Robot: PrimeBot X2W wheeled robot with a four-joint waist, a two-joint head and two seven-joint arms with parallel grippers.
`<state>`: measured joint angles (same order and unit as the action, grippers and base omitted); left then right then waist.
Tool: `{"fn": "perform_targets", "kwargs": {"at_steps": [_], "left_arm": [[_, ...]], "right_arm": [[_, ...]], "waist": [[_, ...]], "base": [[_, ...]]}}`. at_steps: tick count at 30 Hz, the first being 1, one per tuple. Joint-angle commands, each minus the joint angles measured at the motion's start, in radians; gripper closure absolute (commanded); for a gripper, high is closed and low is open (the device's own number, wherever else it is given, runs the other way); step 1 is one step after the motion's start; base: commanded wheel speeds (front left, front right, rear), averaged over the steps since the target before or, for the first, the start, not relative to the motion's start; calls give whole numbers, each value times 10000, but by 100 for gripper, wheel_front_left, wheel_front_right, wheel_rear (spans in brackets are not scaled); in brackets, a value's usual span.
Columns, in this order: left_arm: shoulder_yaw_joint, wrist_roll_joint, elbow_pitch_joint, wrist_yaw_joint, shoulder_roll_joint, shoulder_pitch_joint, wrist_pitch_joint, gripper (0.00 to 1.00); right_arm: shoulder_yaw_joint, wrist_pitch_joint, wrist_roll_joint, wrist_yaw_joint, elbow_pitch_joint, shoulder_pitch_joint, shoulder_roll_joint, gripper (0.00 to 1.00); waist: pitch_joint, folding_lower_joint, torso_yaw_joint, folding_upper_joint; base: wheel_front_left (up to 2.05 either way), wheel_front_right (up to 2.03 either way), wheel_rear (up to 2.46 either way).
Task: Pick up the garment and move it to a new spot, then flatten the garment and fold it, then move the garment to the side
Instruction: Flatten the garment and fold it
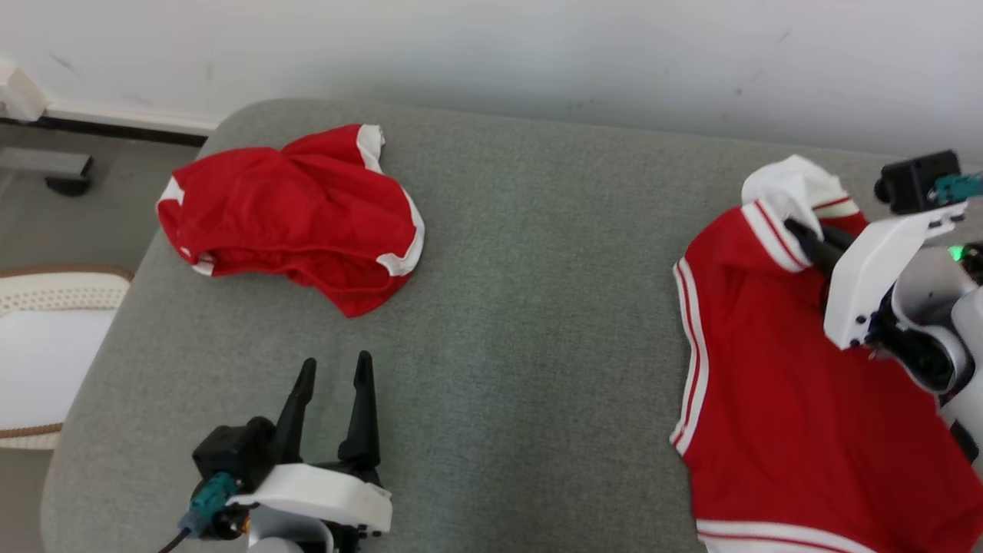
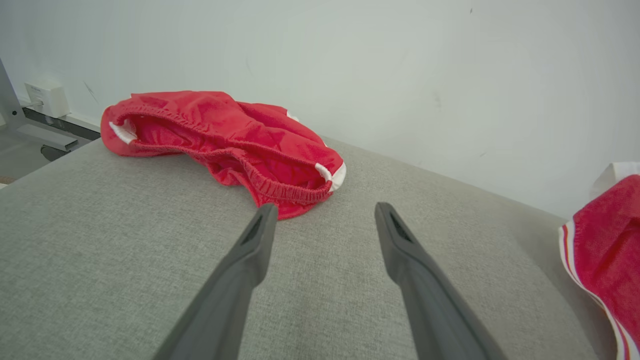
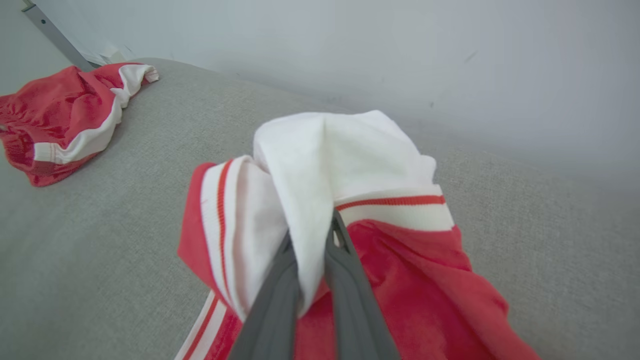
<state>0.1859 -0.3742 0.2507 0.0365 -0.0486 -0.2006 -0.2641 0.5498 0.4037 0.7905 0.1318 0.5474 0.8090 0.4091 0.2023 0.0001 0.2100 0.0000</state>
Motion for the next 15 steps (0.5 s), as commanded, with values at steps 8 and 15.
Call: {"fn": "perform_targets", "kwargs": {"at_steps": [8,15], "left_arm": [[296,-274,-190,129,-36,-530,-5,0],[486,-457,-249,194,-34,-797,-5,0]], "right_arm": [[311,-1394,97,-20,1435,2335,29,100],[747,-2200,207,-20,2646,3537,-313,100]], "waist": [[1313,-1,1132,0],[1742,-1,1356,0]], "base": [[0,0,0],[0,0,0]]}}
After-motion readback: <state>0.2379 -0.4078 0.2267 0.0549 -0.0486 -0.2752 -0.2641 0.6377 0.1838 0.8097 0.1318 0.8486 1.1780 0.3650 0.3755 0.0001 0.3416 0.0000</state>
